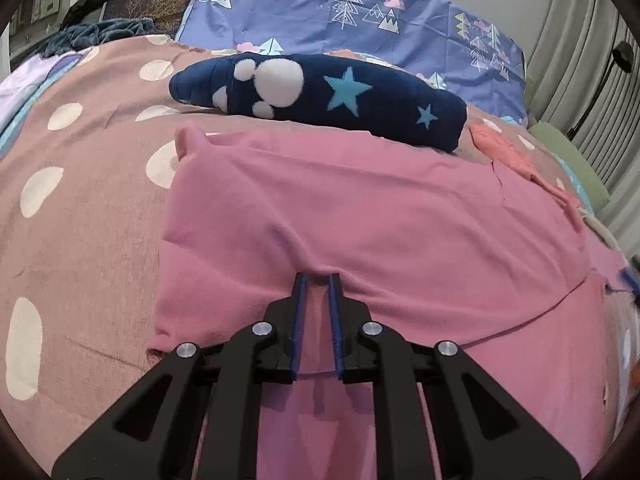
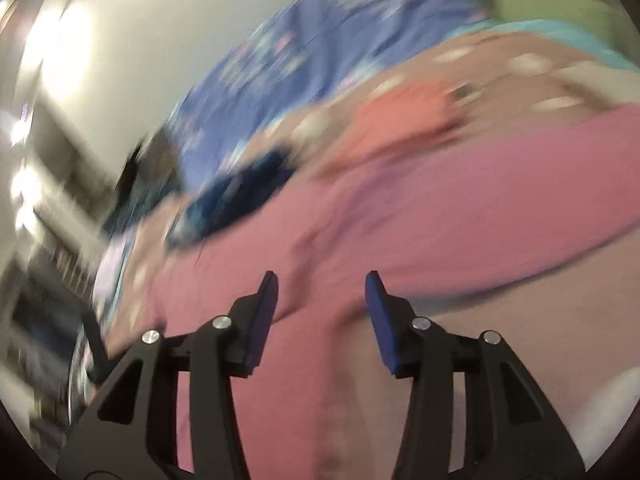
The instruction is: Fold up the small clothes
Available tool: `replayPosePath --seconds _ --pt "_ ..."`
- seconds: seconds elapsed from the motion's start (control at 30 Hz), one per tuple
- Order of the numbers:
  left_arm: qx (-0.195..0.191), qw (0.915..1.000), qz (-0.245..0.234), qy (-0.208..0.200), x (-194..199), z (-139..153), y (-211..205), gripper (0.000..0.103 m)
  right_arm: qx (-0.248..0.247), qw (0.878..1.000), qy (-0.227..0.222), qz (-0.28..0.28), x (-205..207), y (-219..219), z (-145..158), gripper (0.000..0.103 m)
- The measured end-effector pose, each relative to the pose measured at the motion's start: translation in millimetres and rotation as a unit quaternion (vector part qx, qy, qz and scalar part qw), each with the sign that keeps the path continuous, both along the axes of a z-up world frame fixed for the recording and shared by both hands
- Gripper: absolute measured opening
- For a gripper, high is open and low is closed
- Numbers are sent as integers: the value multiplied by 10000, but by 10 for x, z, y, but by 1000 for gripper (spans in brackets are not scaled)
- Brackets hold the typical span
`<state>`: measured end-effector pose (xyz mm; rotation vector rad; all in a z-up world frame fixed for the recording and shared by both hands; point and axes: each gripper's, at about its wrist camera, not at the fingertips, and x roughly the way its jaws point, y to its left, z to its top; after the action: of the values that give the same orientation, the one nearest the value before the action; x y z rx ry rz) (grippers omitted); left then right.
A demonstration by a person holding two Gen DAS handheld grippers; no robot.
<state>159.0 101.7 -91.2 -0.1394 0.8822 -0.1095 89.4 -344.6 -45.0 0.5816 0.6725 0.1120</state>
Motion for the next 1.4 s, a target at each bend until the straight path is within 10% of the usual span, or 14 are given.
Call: replayPosePath --seconds 0.23,0.5,0.67,0.8,0.9,1.17,1.4 --pt "383 9992 90 -56 -19 100 -90 15 1110 9594 745 -2484 -862 -1896 -213 42" --pt "-442 9984 -282 -222 164 242 -321 16 2396 9256 426 -2900 -953 -2247 -551 42" --pt "-376 9979 -532 -2 219 -13 -467 26 2351 9183 206 -3178 -662 -2420 -547 42" --pt "-704 9961 -532 21 213 -51 -380 26 2500 9106 46 -3290 -577 -2441 -596 3" --pt "-692 9962 -532 21 210 -57 -376 27 2861 9083 -359 -3030 -491 -2247 -512 3" --pt "90 9974 -714 -78 182 -16 -608 41 1803 9803 -791 179 570 20 318 3" --pt "-33 9972 -741 -90 175 -9 -568 43 826 9807 308 1743 944 1514 -246 7"
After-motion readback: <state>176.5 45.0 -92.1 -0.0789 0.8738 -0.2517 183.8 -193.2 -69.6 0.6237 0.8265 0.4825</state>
